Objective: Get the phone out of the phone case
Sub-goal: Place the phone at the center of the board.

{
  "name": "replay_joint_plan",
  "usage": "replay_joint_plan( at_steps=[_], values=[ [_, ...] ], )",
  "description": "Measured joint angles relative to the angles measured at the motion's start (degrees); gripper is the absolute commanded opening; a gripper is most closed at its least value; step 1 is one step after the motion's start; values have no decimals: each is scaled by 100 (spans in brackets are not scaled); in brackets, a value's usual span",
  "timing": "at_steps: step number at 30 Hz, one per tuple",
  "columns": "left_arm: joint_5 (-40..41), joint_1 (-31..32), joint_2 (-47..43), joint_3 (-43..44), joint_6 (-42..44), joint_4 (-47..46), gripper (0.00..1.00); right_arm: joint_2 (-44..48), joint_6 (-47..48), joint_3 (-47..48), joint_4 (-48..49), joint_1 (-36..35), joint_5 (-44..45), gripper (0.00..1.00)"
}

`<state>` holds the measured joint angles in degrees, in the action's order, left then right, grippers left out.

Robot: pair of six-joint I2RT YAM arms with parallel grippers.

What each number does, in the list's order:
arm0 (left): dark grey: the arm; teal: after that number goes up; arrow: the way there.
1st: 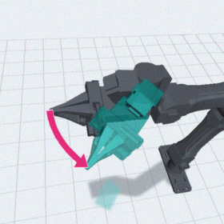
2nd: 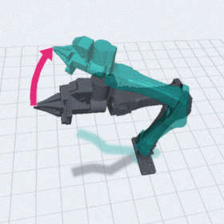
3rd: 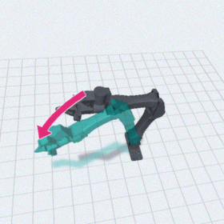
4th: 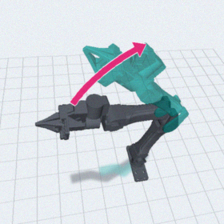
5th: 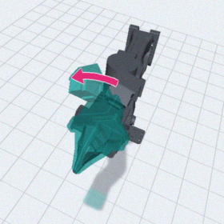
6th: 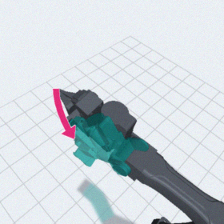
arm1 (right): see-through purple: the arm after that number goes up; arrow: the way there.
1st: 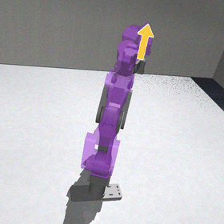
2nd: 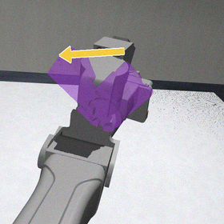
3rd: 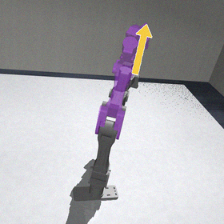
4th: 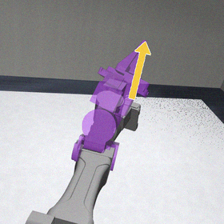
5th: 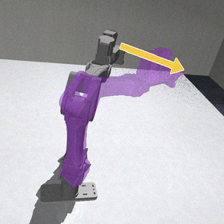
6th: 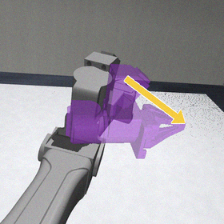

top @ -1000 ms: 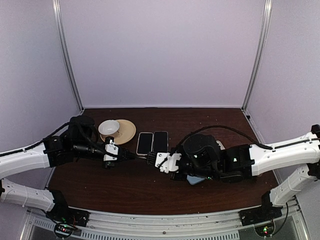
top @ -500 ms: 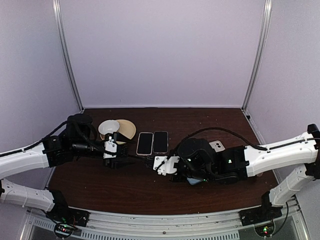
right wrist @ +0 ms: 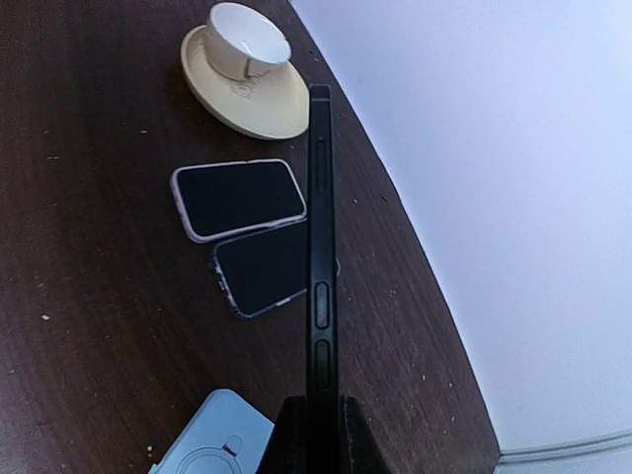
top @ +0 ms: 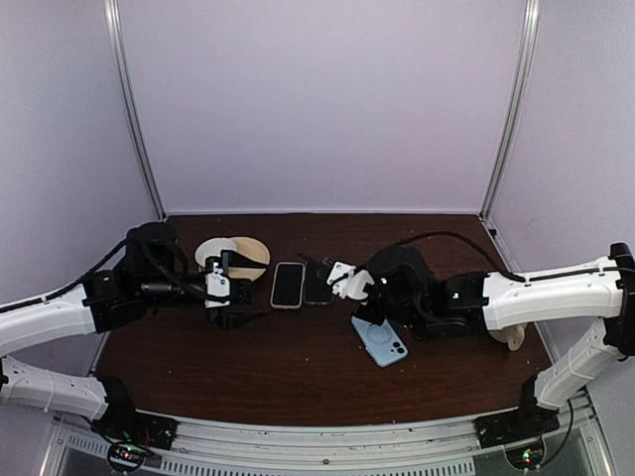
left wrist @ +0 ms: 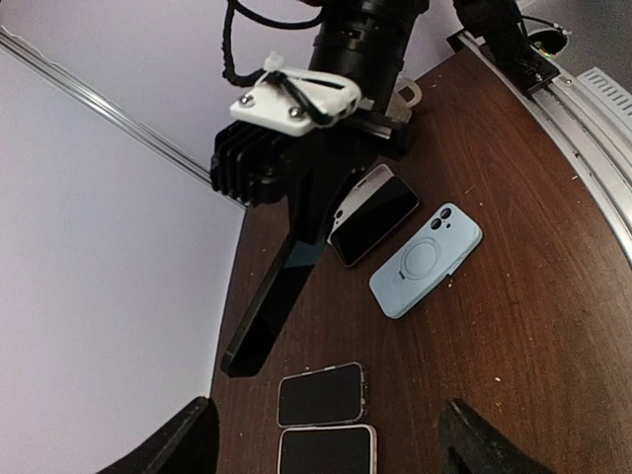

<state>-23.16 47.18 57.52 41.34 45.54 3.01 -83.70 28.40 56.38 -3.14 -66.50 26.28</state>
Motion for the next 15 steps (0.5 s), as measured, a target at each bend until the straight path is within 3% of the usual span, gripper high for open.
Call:
replay_joint_plan(
  at_steps=[5,15],
  values=[
    [181,0,0,-63,-122,-199,97,-96,-319,0,146,721,160,0],
    [560,0,0,-96,-289,-404,98,-1300,-664,225,142,1794,396,0]
  ],
)
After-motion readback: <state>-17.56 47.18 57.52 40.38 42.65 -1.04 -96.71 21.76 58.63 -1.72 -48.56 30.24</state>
